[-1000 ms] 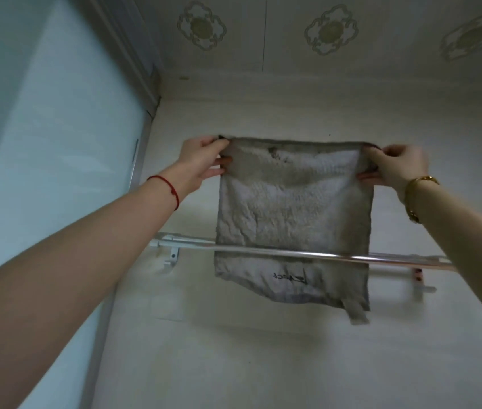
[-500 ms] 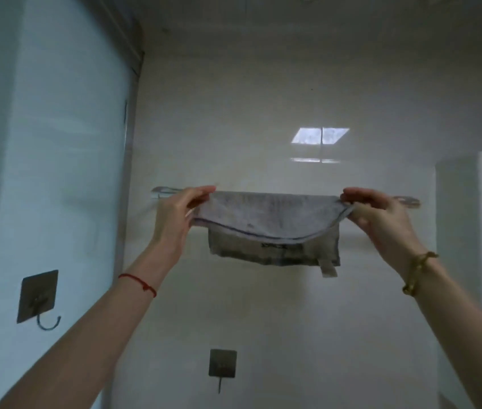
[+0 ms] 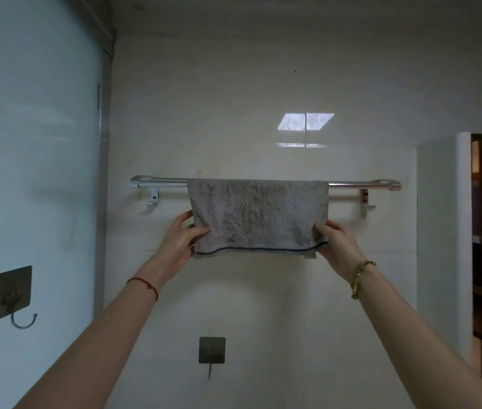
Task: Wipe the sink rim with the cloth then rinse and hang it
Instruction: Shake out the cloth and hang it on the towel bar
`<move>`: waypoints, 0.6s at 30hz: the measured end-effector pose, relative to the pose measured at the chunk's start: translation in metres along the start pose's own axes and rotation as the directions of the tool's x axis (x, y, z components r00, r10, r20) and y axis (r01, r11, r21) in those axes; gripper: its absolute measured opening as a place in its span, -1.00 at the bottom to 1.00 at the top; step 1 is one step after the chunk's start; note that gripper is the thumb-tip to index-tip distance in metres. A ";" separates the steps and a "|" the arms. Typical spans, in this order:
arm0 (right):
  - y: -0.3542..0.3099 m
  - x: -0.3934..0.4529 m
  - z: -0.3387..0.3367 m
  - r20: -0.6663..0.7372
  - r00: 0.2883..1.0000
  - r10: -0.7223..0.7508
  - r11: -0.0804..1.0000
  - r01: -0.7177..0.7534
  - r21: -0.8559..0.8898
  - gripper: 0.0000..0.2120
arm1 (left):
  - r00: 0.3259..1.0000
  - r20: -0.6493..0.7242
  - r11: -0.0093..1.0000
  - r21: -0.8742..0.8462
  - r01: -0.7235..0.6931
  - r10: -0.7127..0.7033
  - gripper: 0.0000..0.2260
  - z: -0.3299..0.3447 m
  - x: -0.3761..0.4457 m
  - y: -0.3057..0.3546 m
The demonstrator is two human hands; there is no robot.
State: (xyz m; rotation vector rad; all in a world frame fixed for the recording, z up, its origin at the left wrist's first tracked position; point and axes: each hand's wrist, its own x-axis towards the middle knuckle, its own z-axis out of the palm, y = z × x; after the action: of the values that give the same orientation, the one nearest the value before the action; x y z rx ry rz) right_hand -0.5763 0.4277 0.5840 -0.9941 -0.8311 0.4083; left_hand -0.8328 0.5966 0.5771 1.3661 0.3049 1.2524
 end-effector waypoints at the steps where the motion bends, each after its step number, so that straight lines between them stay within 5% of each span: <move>1: 0.003 0.004 -0.001 0.013 1.000 -0.005 1.000 0.005 -0.006 -0.74 | 1.000 -0.016 0.999 0.032 -0.008 0.009 -0.54 -0.002 0.003 -0.001; 10: 0.038 0.021 -0.006 -0.049 0.994 -0.098 0.991 0.093 -0.096 -0.72 | 0.933 -0.089 0.894 0.329 -0.303 0.348 -0.71 -0.023 0.007 -0.038; 18: 0.050 0.014 -0.009 -0.120 0.962 -0.244 0.948 0.210 -0.239 -0.84 | 0.936 -0.150 0.914 0.313 -0.260 0.317 -0.65 -0.031 0.010 -0.043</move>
State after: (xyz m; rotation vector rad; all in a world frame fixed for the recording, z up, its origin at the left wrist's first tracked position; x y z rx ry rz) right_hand -0.5570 0.4569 0.5447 -1.1085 -0.8584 0.0406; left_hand -0.8326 0.6326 0.5377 1.5787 0.4499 1.6484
